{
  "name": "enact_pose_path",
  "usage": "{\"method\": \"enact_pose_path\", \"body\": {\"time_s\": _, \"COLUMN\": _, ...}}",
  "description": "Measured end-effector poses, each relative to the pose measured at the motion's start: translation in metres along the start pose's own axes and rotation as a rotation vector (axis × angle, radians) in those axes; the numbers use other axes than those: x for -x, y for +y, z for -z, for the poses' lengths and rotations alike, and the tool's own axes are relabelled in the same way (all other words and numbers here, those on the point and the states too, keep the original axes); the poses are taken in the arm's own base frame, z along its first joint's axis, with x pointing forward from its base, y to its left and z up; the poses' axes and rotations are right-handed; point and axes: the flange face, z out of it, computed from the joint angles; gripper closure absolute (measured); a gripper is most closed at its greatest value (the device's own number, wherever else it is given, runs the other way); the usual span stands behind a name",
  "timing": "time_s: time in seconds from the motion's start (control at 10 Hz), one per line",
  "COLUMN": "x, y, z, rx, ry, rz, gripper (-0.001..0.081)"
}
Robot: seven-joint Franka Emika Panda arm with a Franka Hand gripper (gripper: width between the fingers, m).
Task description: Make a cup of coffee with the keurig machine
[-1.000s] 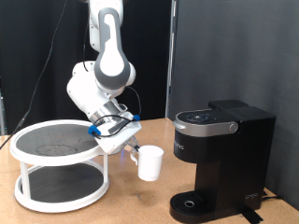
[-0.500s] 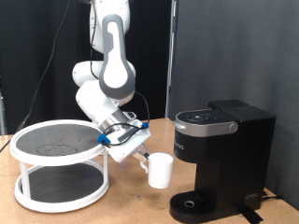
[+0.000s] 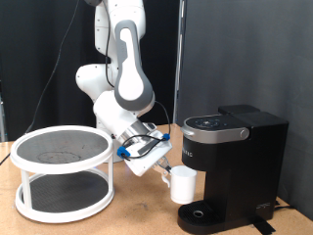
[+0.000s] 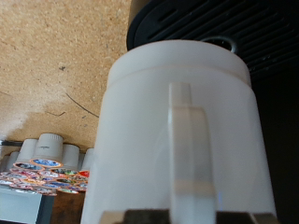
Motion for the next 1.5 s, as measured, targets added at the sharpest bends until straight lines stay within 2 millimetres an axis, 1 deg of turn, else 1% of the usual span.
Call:
{"method": "enact_pose_path", "body": {"time_s": 0.3, "x": 0.003, "y": 0.003, "z": -0.017, "rx": -0.005, "ry": -0.001, "rz": 0.002, "gripper": 0.0803}}
{"method": "enact_pose_path", "body": {"time_s": 0.6, "x": -0.003, "y": 0.004, "z": -0.030, "rx": -0.006, "ry": 0.025, "rz": 0.004, "gripper": 0.0803}}
{"method": "enact_pose_path", "body": {"time_s": 1.2, "x": -0.018, "y": 0.001, "z": -0.042, "rx": -0.012, "ry": 0.039, "rz": 0.007, "gripper": 0.0803}}
{"method": "enact_pose_path", "body": {"time_s": 1.5, "x": -0.020, "y": 0.001, "z": -0.045, "rx": -0.010, "ry": 0.038, "rz": 0.006, "gripper": 0.0803}}
